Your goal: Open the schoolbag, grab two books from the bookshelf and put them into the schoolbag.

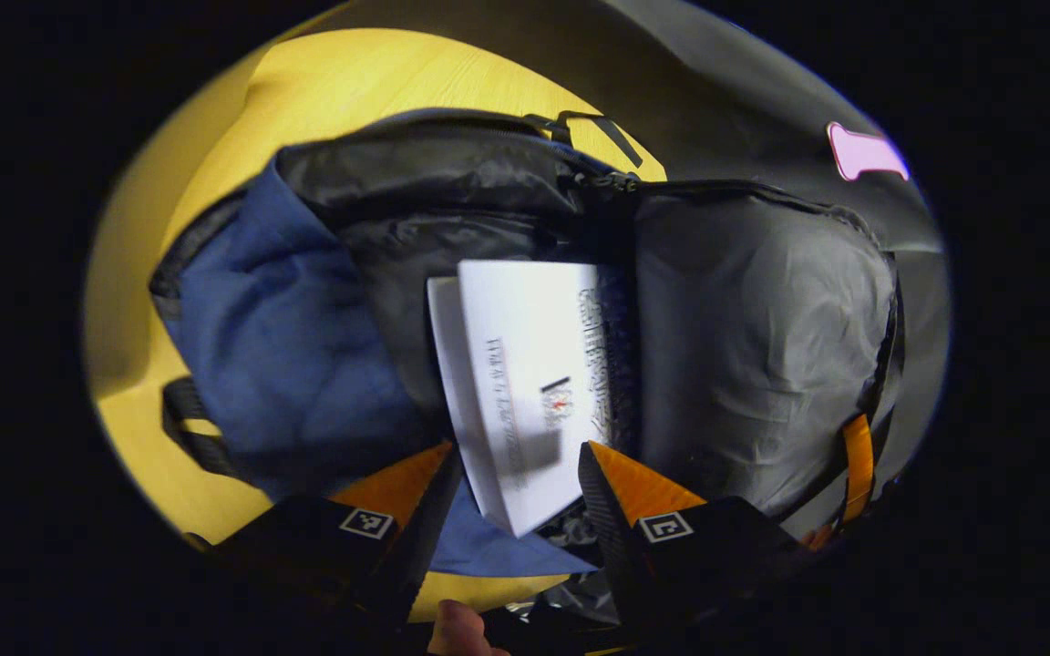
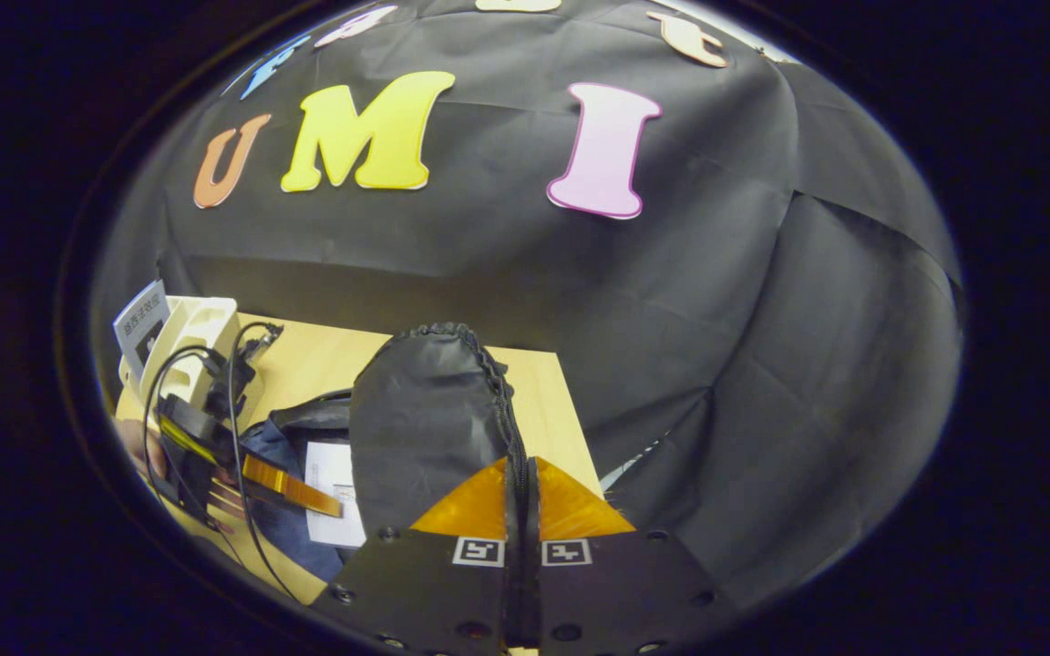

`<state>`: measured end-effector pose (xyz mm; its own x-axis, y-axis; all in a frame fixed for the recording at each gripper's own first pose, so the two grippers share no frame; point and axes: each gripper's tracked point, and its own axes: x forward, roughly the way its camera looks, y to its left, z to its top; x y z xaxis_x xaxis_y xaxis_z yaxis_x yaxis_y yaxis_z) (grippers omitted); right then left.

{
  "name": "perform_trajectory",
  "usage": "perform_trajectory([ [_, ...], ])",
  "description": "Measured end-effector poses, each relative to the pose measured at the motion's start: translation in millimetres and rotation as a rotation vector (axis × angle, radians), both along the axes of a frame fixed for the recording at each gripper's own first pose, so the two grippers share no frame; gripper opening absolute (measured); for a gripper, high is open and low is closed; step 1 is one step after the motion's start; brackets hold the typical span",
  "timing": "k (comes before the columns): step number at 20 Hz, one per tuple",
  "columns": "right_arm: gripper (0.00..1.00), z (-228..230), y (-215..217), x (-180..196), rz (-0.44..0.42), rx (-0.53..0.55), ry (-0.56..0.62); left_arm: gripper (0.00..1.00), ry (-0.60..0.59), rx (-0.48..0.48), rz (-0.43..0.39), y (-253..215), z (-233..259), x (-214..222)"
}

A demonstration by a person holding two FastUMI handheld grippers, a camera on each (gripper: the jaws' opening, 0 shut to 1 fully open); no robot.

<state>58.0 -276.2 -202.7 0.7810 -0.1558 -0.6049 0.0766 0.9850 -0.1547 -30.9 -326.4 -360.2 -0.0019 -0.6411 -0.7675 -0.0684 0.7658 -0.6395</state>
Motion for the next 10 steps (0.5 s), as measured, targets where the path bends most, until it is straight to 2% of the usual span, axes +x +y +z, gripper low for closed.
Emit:
perform_trajectory([
  [2, 0.0, 1, 1, -1, 0.0, -0.001, -0.002, 0.82, -0.061, 0.126, -0.056, 18, 8, 5],
  [6, 0.0, 4, 6, -3, 0.002, -0.005, -0.005, 0.82, -0.208, 0.262, -0.172, 48, 49, 8],
  [10, 0.0, 8, 15, -3, 0.004, -0.017, -0.012, 0.82, -0.307, 0.376, -0.202, 89, 79, 10],
])
